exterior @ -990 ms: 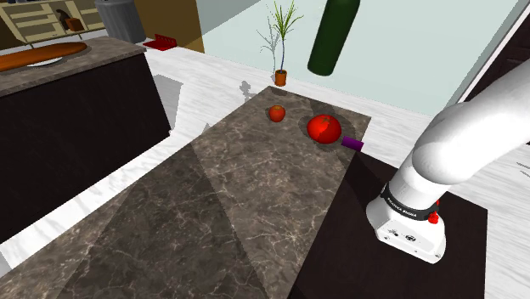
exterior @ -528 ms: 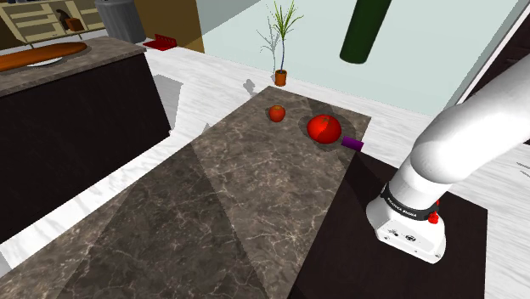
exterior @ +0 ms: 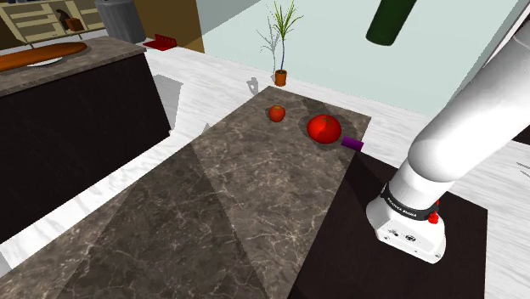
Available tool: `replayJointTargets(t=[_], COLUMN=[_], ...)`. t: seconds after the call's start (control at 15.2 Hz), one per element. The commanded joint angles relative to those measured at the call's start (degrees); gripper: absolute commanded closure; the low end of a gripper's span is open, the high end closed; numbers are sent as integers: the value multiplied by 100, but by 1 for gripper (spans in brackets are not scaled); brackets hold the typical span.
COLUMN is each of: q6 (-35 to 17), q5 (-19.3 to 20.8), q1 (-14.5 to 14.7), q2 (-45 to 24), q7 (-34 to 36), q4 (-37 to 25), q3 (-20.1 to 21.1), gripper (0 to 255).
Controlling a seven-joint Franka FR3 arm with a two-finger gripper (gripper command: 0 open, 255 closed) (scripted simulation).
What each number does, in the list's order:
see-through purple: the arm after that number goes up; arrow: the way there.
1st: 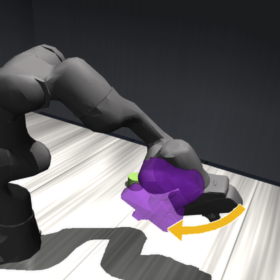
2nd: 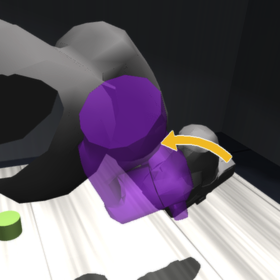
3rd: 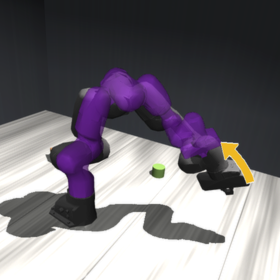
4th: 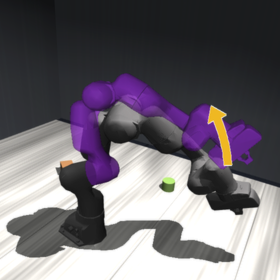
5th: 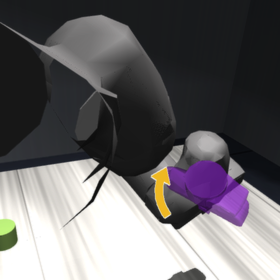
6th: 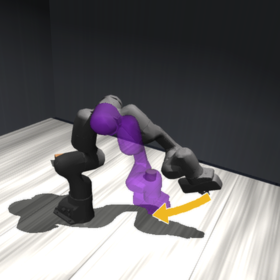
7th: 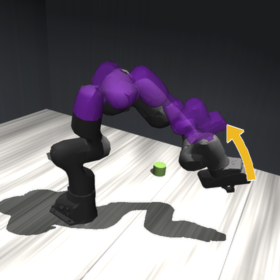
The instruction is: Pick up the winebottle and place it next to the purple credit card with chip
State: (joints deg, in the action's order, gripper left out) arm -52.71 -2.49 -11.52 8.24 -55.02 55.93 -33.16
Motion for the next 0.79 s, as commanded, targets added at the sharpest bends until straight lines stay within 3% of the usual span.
replayJointTargets(t=[0.0,0.26,0.73], q6=[420,-262,-1057], q5=[-440,199,598], q1=[-270,-66,-85], q2=[-551,266,1087], q7=[-638,-272,27], q4=[-813,493,1999], q3=[-636,-64,377], gripper=[255,255,255])
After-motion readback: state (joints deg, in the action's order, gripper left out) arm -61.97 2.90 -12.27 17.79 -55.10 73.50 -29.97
